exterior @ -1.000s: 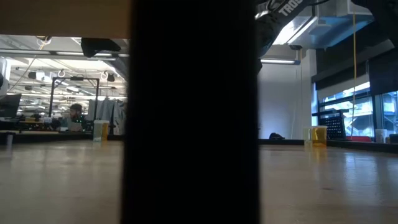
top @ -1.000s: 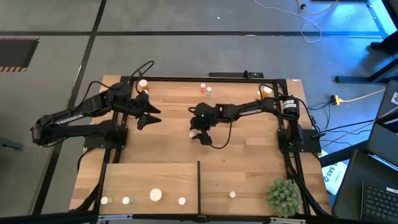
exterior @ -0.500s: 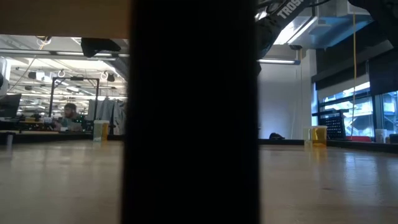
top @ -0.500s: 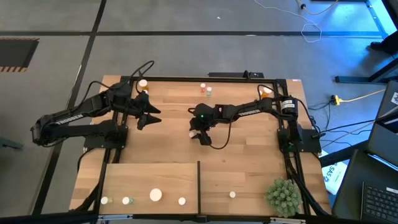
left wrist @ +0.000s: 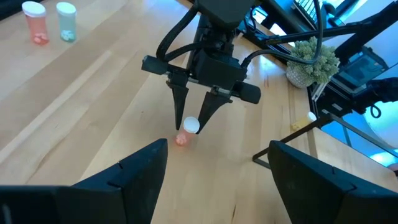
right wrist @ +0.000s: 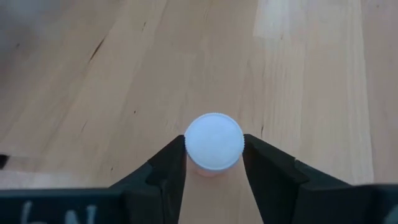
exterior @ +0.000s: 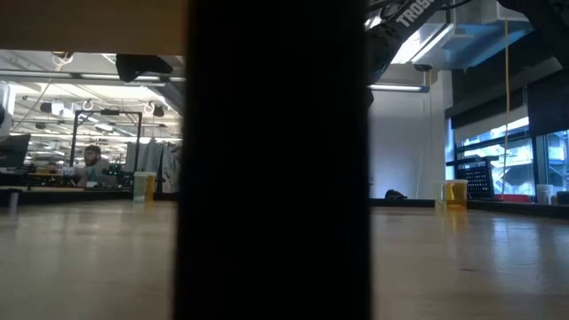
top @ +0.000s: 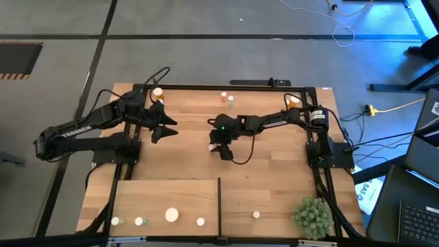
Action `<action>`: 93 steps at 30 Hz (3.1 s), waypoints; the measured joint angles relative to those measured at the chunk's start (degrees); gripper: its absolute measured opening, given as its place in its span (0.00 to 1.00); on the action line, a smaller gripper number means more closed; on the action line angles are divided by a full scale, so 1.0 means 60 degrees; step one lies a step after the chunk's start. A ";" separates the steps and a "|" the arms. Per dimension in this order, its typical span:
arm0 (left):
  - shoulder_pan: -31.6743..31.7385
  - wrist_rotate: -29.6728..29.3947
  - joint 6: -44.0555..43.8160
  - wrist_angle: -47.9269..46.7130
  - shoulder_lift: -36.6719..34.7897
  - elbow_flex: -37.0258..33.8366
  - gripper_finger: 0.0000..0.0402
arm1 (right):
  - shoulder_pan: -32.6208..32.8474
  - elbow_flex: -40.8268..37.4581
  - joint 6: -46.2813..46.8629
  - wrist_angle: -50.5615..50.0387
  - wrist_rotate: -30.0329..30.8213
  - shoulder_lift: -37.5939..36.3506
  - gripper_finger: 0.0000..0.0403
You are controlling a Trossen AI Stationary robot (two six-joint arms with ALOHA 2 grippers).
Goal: Pick and place medicine bottles onto shelf by color
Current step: Put the bottom middle pink pill bottle on the shelf aligned them with the other pink pill bottle
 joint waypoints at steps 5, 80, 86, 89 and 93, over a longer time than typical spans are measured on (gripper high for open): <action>0.0000 0.0000 0.0002 0.0000 0.0000 0.0000 0.68 | -0.0003 0.0000 -0.0002 0.0000 0.0001 -0.0004 0.35; -0.1691 -0.0083 0.3569 -0.1182 0.0305 0.1713 0.68 | 0.2371 0.8604 0.1993 -0.8338 0.1610 -0.0675 0.32; -0.2357 -0.0925 0.3244 -0.1218 0.0689 0.1734 0.68 | 0.2385 0.8604 0.1656 -0.9157 0.1492 -0.1211 0.32; -0.2636 -0.1173 0.3053 -0.1188 0.0911 0.1734 0.68 | 0.2393 0.8468 0.1545 -0.9326 0.1342 -0.1351 0.32; -0.2923 -0.1338 0.2979 -0.1054 0.1207 0.1734 0.68 | 0.2397 0.7717 0.1576 -0.9061 0.1242 -0.1780 0.32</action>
